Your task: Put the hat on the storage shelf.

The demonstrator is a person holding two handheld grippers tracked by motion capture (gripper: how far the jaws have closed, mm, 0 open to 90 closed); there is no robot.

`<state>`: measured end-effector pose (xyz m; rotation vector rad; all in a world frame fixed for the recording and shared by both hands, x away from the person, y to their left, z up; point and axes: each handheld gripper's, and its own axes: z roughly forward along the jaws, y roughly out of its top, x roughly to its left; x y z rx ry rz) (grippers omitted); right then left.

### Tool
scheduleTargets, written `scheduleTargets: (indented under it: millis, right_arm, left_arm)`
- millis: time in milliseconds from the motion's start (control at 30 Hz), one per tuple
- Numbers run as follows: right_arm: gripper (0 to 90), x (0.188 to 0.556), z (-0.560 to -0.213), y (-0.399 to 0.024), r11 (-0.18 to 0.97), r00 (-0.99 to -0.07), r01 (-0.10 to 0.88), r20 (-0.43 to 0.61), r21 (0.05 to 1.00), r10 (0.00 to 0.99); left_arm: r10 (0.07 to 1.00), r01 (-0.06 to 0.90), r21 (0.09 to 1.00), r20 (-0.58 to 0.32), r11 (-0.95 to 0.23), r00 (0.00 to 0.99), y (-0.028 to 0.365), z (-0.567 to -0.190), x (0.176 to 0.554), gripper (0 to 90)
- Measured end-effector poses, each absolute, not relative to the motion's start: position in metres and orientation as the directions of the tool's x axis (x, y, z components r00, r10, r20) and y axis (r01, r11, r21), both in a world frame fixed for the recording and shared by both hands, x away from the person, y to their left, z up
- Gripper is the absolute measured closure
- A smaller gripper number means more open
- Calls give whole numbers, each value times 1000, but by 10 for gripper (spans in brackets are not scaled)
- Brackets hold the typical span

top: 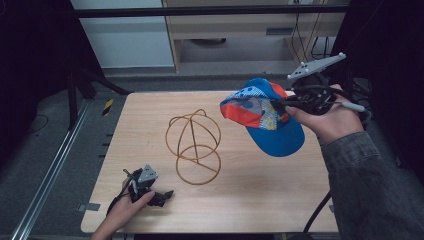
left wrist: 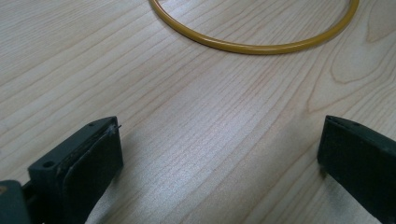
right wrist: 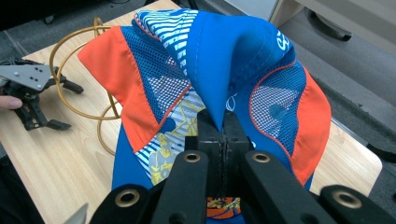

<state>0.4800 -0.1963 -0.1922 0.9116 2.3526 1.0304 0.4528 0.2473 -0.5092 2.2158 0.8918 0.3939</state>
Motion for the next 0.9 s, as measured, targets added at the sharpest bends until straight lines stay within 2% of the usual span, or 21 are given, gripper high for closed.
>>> scheduleTargets:
  millis: [233, 900]
  right_arm:
    - [898, 485, -199, -184, 512, -710, 392, -103, 764, 697]
    - [898, 501, -180, -149, 512, -737, 344, -111, 787, 666]
  left_arm:
    - [699, 483, 709, 18, -513, 715, 247, -509, 453, 0]
    - [697, 483, 708, 18, -515, 717, 247, -509, 453, 0]
